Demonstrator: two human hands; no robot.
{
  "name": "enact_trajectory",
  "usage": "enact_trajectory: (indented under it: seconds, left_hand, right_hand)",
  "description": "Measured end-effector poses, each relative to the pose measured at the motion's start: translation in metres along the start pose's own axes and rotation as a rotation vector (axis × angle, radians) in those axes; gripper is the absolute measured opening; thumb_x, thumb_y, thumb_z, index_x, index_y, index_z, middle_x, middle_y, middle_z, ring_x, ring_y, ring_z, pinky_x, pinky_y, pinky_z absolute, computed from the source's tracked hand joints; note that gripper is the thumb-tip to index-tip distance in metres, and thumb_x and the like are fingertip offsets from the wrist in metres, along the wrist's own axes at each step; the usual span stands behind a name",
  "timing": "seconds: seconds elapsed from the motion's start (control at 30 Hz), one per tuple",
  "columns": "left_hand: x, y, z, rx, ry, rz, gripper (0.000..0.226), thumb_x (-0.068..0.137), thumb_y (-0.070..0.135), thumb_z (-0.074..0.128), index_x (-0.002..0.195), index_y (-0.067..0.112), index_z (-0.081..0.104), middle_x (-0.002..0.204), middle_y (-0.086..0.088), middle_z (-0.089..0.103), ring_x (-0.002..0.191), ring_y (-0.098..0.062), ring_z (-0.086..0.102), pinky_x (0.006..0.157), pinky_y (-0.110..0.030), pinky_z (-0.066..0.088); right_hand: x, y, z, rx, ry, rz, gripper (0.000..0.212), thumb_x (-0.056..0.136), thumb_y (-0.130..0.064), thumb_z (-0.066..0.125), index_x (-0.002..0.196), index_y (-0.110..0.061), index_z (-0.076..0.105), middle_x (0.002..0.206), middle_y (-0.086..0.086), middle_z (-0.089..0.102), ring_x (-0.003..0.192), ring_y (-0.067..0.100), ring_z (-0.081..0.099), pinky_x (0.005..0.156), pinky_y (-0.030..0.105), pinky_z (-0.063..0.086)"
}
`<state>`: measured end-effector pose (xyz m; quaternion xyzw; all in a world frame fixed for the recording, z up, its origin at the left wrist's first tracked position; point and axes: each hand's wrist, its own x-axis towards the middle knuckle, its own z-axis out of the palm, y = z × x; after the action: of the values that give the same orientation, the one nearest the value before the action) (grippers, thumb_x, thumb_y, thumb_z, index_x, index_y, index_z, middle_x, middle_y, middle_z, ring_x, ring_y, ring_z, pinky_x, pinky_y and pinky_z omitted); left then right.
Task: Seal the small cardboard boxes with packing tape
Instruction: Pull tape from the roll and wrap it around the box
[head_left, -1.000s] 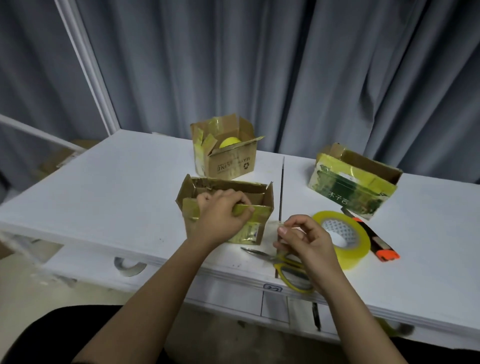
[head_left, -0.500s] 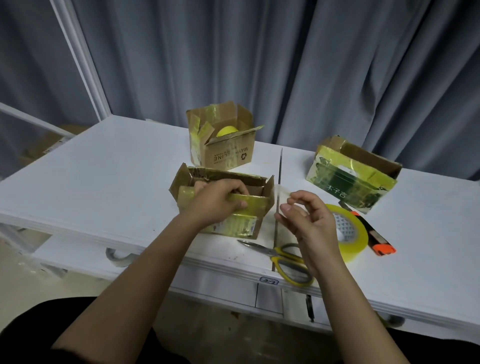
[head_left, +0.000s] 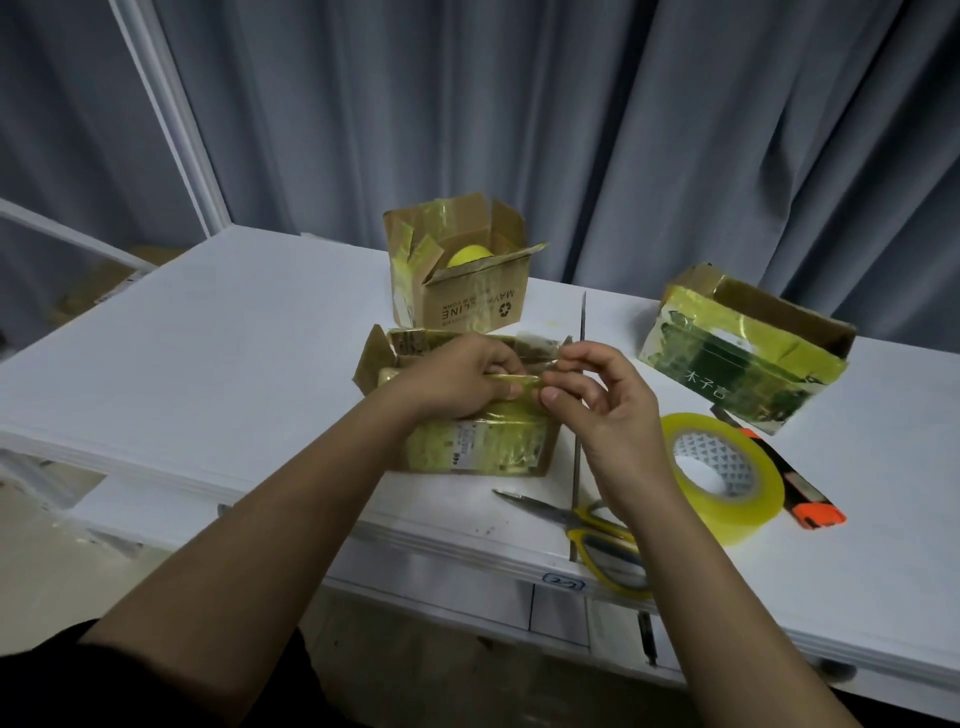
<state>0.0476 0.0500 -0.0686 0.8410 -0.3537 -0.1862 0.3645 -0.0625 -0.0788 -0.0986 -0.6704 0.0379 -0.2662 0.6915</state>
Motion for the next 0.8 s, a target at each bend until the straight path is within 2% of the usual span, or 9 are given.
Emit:
enact_trajectory:
  seconds: [0.17,0.27,0.33,0.4,0.5,0.63,0.8]
  left_hand:
    - [0.001,-0.002,-0.007,0.034,-0.059,0.008,0.019,0.096,0.015,0.053,0.109,0.022,0.065,0.099,0.002,0.068,0.094,-0.013,0.062,0.083,-0.024,0.048]
    - [0.001,-0.002,-0.007,0.062,-0.076,0.004,0.02,0.097,0.017,0.051,0.111,0.024,0.065,0.102,0.004,0.069,0.097,-0.011,0.062,0.09,-0.029,0.048]
    - [0.001,-0.002,-0.007,0.056,-0.088,0.003,0.021,0.097,0.018,0.051,0.11,0.026,0.065,0.099,0.007,0.069,0.093,-0.007,0.062,0.088,-0.026,0.046]
    - [0.0,-0.002,-0.007,0.058,-0.098,-0.001,0.021,0.098,0.018,0.05,0.111,0.026,0.065,0.099,0.008,0.069,0.091,-0.004,0.061,0.091,-0.028,0.044]
    - [0.001,-0.003,-0.006,0.098,-0.083,-0.004,0.02,0.098,0.019,0.05,0.107,0.031,0.064,0.101,0.007,0.069,0.098,-0.007,0.061,0.104,-0.04,0.038]
    - [0.001,-0.003,-0.004,0.085,-0.049,-0.004,0.021,0.097,0.018,0.05,0.108,0.029,0.065,0.102,0.008,0.069,0.102,-0.01,0.06,0.105,-0.044,0.038]
    - [0.0,-0.003,-0.005,0.074,-0.046,-0.003,0.02,0.097,0.018,0.05,0.105,0.029,0.065,0.1,0.007,0.069,0.1,-0.011,0.061,0.105,-0.047,0.036]
  right_hand:
    - [0.007,0.009,0.001,-0.057,-0.004,-0.038,0.038,0.081,0.014,0.062,0.1,-0.019,0.058,0.086,-0.019,0.065,0.091,0.009,0.067,0.094,0.042,0.051]
    - [0.01,0.011,0.001,-0.063,0.001,-0.041,0.04,0.082,0.014,0.061,0.098,-0.022,0.058,0.085,-0.021,0.065,0.091,0.008,0.067,0.09,0.032,0.053]
    - [0.012,0.012,0.0,-0.064,0.008,-0.044,0.041,0.081,0.013,0.062,0.098,-0.023,0.058,0.084,-0.021,0.065,0.092,0.008,0.067,0.088,0.027,0.052]
    - [0.014,0.011,-0.001,-0.066,0.009,-0.046,0.04,0.081,0.013,0.062,0.099,-0.022,0.058,0.083,-0.021,0.065,0.092,0.009,0.067,0.09,0.033,0.053]
    - [0.014,0.01,0.0,-0.055,0.005,-0.042,0.038,0.082,0.015,0.061,0.099,-0.02,0.058,0.082,-0.021,0.065,0.092,0.01,0.067,0.094,0.044,0.052]
    - [0.012,0.005,-0.001,-0.023,-0.009,-0.061,0.038,0.082,0.015,0.061,0.1,-0.018,0.058,0.083,-0.02,0.064,0.091,0.01,0.067,0.091,0.04,0.054]
    - [0.011,0.001,0.001,0.009,-0.02,-0.039,0.038,0.081,0.016,0.061,0.101,-0.016,0.059,0.088,-0.011,0.063,0.092,0.013,0.067,0.094,0.047,0.052]
